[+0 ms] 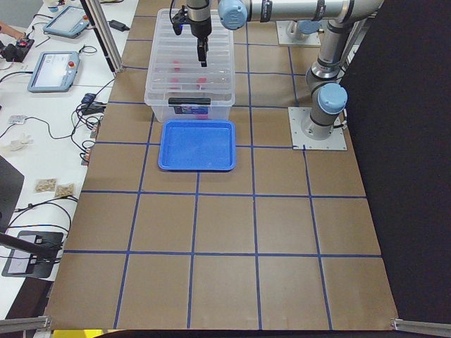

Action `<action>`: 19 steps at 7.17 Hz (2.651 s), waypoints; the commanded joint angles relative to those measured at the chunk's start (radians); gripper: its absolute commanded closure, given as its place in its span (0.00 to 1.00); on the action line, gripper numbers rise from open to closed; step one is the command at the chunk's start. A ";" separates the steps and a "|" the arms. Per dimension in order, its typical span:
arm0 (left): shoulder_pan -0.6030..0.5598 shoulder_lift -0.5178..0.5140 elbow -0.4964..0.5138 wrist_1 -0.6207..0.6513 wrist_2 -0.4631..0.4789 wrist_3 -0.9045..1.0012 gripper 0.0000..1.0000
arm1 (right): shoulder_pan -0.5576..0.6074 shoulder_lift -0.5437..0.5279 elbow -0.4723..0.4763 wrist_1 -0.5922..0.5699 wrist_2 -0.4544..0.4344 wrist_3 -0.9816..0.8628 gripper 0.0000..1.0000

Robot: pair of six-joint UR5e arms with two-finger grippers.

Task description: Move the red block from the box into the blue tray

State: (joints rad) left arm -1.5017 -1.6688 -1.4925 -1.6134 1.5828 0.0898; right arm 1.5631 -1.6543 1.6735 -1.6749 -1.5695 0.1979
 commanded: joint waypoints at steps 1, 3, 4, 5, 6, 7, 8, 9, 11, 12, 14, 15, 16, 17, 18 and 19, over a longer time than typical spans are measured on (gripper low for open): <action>0.000 0.006 -0.006 0.001 0.000 0.001 0.00 | 0.000 0.001 0.000 0.000 0.003 0.000 0.00; 0.000 0.007 -0.006 0.001 0.000 0.001 0.00 | 0.000 0.004 -0.009 0.001 -0.006 -0.003 0.00; 0.000 0.010 -0.009 0.000 0.002 0.001 0.00 | 0.000 0.004 -0.008 0.001 -0.006 0.000 0.00; 0.000 0.011 -0.008 0.001 0.002 0.001 0.00 | 0.000 0.004 -0.008 0.001 -0.006 0.000 0.00; 0.001 0.018 -0.009 -0.002 0.003 0.001 0.00 | 0.000 0.007 -0.011 -0.003 -0.007 -0.003 0.00; 0.001 0.015 -0.009 0.001 0.002 -0.001 0.00 | 0.002 0.051 -0.011 -0.047 0.000 -0.029 0.00; 0.001 0.012 -0.009 0.001 0.000 -0.001 0.00 | 0.000 0.123 -0.011 -0.118 -0.003 -0.063 0.00; 0.000 0.011 -0.009 0.000 0.000 0.001 0.00 | 0.002 0.178 -0.002 -0.200 0.000 -0.104 0.00; 0.000 0.010 -0.009 0.001 -0.006 -0.001 0.00 | 0.000 0.316 -0.003 -0.345 -0.007 -0.138 0.00; 0.000 0.011 -0.009 0.001 0.000 -0.001 0.00 | 0.000 0.333 -0.008 -0.359 -0.007 -0.143 0.00; 0.000 0.006 -0.009 0.000 0.002 0.002 0.00 | -0.006 0.335 -0.002 -0.365 -0.004 -0.188 0.00; 0.001 0.006 -0.008 0.003 0.000 0.001 0.00 | -0.009 0.337 0.000 -0.368 -0.007 -0.213 0.00; 0.003 0.004 -0.008 0.015 -0.001 -0.004 0.00 | -0.011 0.337 0.002 -0.373 -0.007 -0.219 0.00; 0.003 0.004 -0.009 0.015 -0.001 -0.007 0.00 | -0.020 0.337 0.002 -0.374 -0.013 -0.256 0.00; 0.000 0.001 -0.011 0.012 0.000 -0.004 0.00 | -0.041 0.337 0.002 -0.375 -0.014 -0.288 0.00; 0.000 0.001 -0.011 0.012 0.000 -0.004 0.00 | -0.072 0.337 0.002 -0.368 -0.012 -0.305 0.00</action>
State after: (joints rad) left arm -1.5007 -1.6664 -1.5026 -1.6009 1.5826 0.0854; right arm 1.5232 -1.3178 1.6750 -2.0477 -1.5819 -0.0786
